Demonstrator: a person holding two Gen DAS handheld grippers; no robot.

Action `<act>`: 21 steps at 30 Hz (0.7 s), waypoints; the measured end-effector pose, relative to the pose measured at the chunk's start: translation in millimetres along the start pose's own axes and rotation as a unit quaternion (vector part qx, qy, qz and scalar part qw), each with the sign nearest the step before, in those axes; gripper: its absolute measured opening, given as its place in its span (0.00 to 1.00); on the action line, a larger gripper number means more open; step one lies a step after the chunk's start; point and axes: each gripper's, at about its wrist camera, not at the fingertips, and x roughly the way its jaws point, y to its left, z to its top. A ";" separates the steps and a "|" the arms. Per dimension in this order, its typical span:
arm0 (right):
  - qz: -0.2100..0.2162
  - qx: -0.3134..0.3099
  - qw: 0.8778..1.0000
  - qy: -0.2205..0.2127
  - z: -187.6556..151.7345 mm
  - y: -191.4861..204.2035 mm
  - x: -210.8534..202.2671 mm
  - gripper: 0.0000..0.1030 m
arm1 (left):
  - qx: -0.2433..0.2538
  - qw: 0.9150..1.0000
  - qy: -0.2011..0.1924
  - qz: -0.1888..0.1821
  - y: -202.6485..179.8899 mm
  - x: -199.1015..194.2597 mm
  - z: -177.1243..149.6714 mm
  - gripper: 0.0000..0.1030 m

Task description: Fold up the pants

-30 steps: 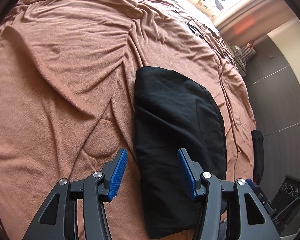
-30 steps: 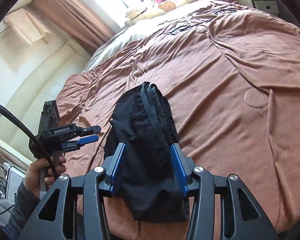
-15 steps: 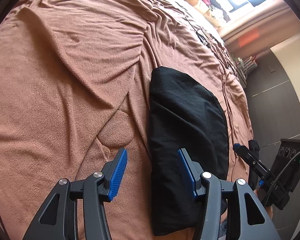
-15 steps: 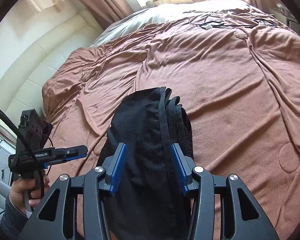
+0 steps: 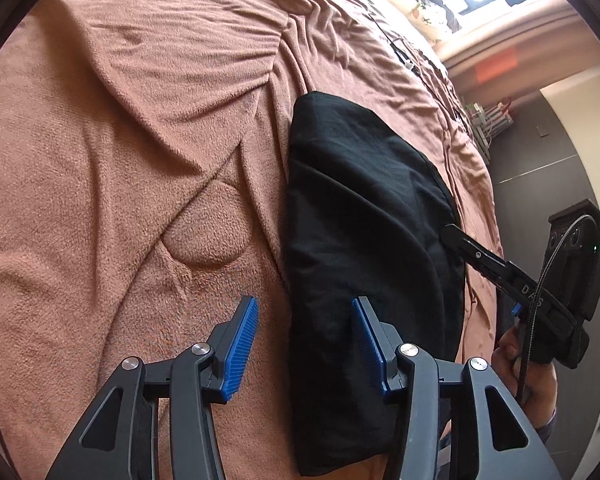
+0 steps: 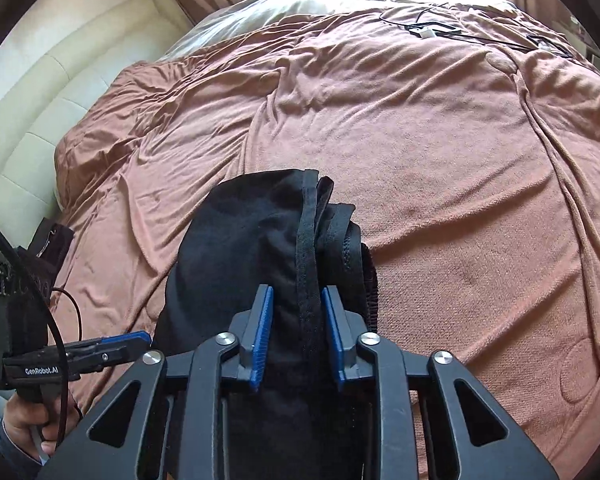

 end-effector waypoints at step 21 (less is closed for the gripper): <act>-0.004 0.053 0.998 -0.034 -24.6 -25.7 -29.5 0.17 | -0.003 0.999 0.032 -0.011 5.7 5.1 -31.0 0.32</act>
